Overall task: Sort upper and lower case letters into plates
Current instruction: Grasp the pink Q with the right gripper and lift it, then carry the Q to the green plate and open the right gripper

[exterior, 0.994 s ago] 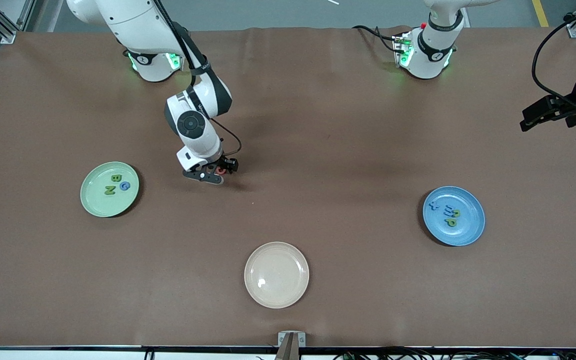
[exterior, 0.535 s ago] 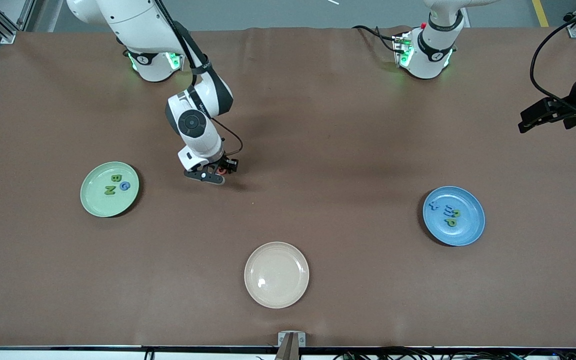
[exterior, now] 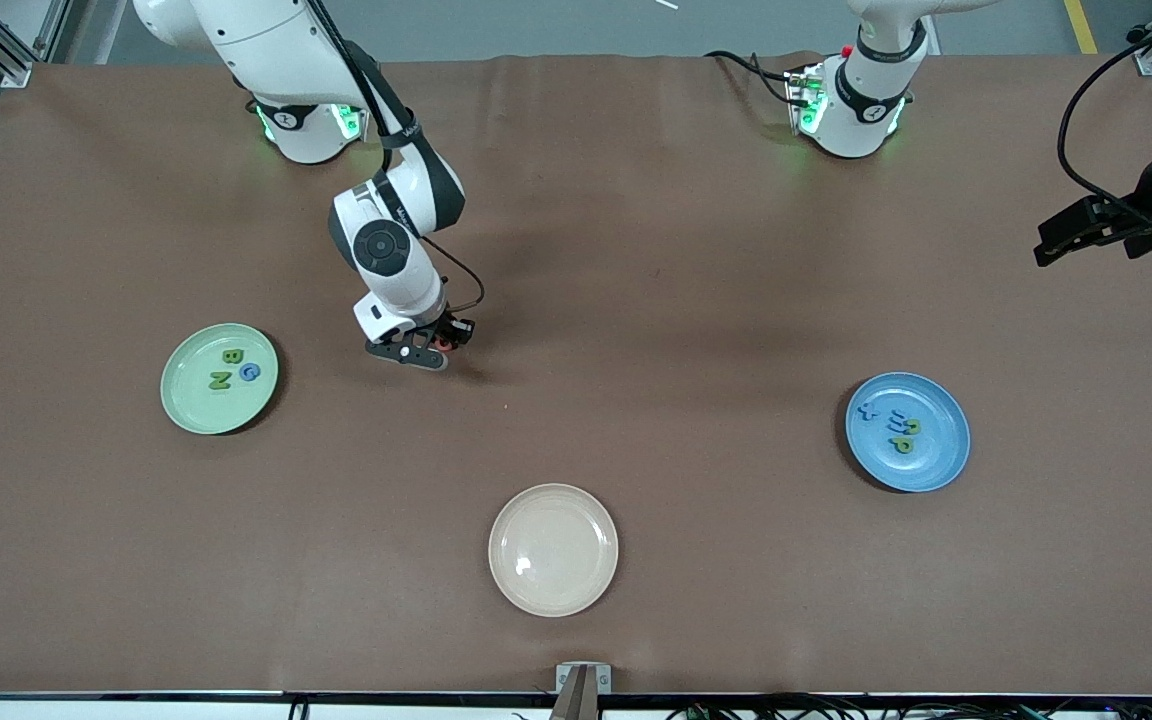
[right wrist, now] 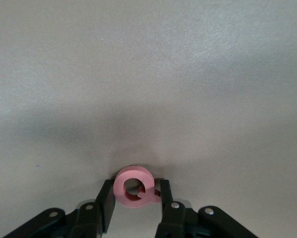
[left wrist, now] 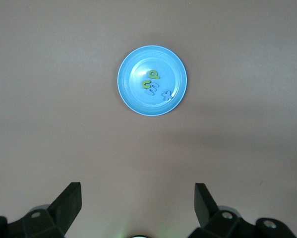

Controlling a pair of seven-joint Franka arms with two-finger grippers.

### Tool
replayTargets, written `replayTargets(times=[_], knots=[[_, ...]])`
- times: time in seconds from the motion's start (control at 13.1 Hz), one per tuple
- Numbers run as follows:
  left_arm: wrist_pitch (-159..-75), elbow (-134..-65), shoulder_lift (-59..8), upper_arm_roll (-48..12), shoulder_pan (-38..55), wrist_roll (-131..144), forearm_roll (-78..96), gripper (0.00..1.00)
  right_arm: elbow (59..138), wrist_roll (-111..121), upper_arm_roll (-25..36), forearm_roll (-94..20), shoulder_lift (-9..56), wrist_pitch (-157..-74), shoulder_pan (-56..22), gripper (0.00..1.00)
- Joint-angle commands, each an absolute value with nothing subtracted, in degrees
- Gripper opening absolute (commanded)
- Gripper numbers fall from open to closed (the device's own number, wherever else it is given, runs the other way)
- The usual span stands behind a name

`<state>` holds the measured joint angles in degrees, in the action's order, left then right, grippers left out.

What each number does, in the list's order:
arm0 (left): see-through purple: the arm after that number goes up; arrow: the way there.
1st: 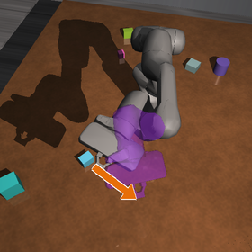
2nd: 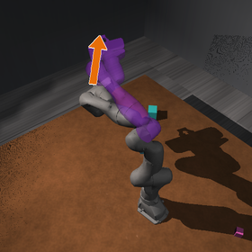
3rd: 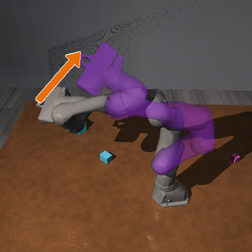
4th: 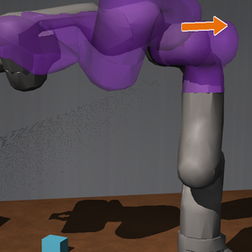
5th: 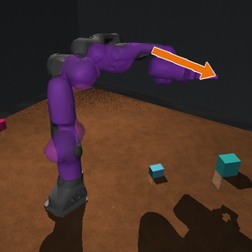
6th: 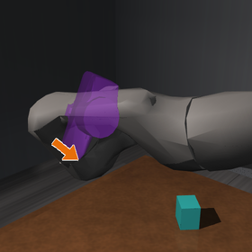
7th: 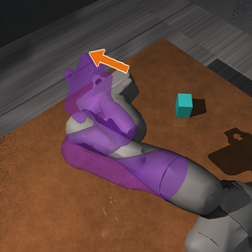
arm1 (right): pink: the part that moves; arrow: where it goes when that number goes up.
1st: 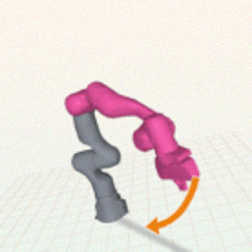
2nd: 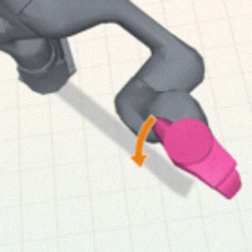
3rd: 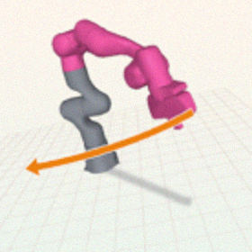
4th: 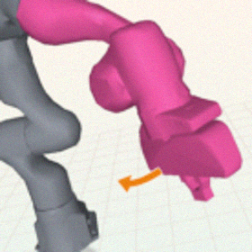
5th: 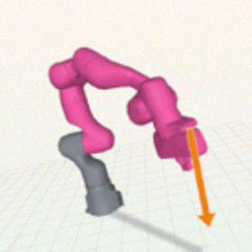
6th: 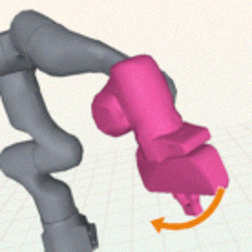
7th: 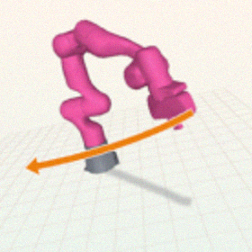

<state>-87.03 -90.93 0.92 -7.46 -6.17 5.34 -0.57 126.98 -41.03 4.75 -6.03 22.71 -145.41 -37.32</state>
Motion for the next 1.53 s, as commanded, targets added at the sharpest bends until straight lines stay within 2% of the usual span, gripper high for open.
replayTargets(times=[0.0, 0.08, 0.23, 0.38, 0.69, 0.92, 1.22, 1.45], knots=[[-87.71, -91.93, 1.76, -7.73, -6.33, 4.13, -0.35, 1.00, 124.56, -39.21, 5.36, -5.89, 11.02, -127.70, -34.65, 0.10], [-87.71, -92.02, 1.76, -7.73, -6.15, 4.13, -0.35, 1.00, 121.23, -35.46, 5.27, -5.89, 8.20, -119.35, -31.24, 0.10], [-87.80, -92.02, 1.76, -7.82, -6.07, 4.13, -0.44, 1.00, 115.34, -24.32, 5.27, -5.89, 6.33, -108.60, -23.77, 0.10], [-87.89, -91.93, 1.84, -7.91, -5.98, 4.13, -0.44, 1.00, 110.50, -12.37, 5.27, -5.45, 6.68, -103.29, -16.03, 0.10], [-88.06, -91.93, 1.85, -8.26, -6.06, 4.13, -0.35, 1.00, 108.90, 6.55, 5.27, 0.78, 9.22, -107.82, -3.98, 0.10], [-88.15, -92.11, 1.93, -8.35, -6.06, 4.13, -0.35, 1.00, 108.98, 16.93, 5.27, 0.88, 14.83, -114.41, 2.18, 0.10], [-88.15, -92.11, 2.02, -8.44, -6.06, 4.13, -0.35, 1.00, 110.12, 27.40, 5.10, 0.62, 21.61, -121.37, 7.55, 0.11], [-88.24, -92.81, 2.20, -8.70, -5.98, 4.13, -0.35, 1.00, 115.29, 28.04, 5.10, 0.35, 21.88, -126.80, 8.09, 0.11]])
